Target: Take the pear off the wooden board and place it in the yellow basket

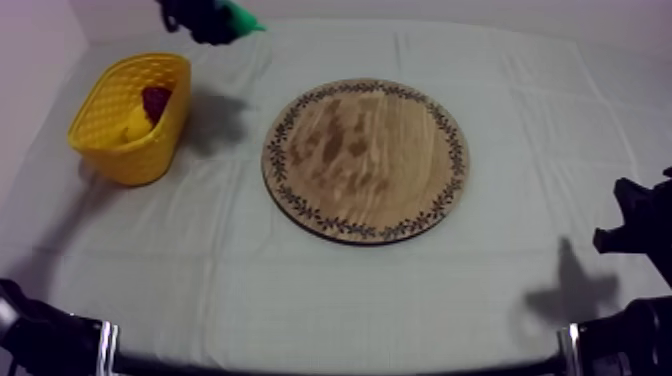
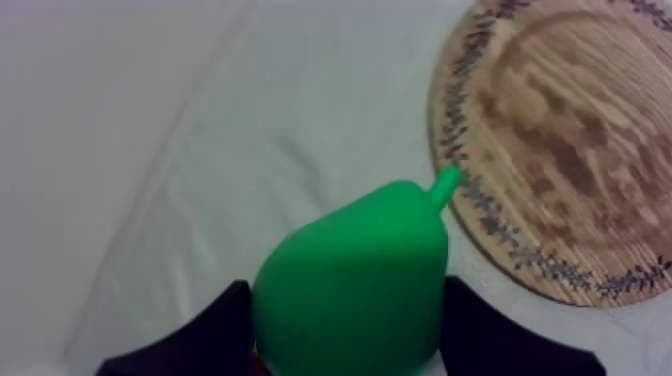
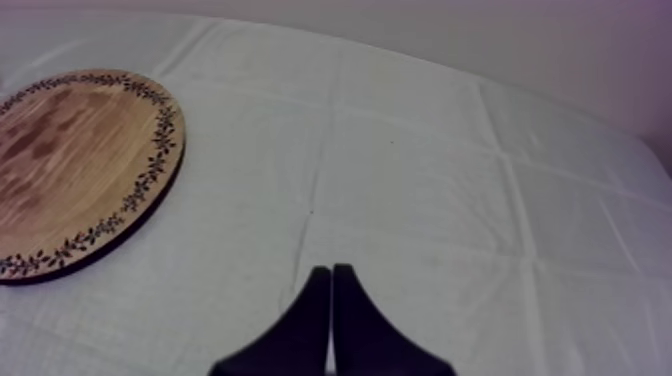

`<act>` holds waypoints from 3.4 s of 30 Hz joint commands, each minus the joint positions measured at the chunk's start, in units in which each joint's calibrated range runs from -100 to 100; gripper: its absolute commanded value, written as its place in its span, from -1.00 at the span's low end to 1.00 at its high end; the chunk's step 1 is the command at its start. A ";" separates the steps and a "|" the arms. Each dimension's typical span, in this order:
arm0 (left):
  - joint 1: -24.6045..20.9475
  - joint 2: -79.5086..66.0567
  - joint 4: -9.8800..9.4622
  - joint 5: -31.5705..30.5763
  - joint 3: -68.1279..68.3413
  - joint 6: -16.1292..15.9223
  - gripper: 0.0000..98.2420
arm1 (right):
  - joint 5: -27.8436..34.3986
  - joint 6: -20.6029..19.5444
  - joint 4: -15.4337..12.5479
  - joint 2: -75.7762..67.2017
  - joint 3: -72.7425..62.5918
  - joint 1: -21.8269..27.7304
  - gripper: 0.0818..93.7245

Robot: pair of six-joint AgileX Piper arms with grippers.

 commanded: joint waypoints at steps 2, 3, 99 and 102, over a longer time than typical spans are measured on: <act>-3.98 -3.98 -1.03 -0.19 3.00 4.40 0.26 | 0.02 0.00 0.01 0.01 0.05 0.01 -0.99; -4.84 -4.53 -1.46 -0.33 3.55 5.70 0.26 | 0.02 0.00 0.01 0.01 0.05 0.01 -0.99; -17.58 -97.60 2.91 -29.96 85.55 13.63 -1.00 | 0.02 0.00 0.01 0.01 0.05 0.00 -0.99; -17.53 -100.79 2.50 -29.47 88.52 13.41 -1.00 | 0.02 0.00 0.01 0.01 0.05 0.00 -0.99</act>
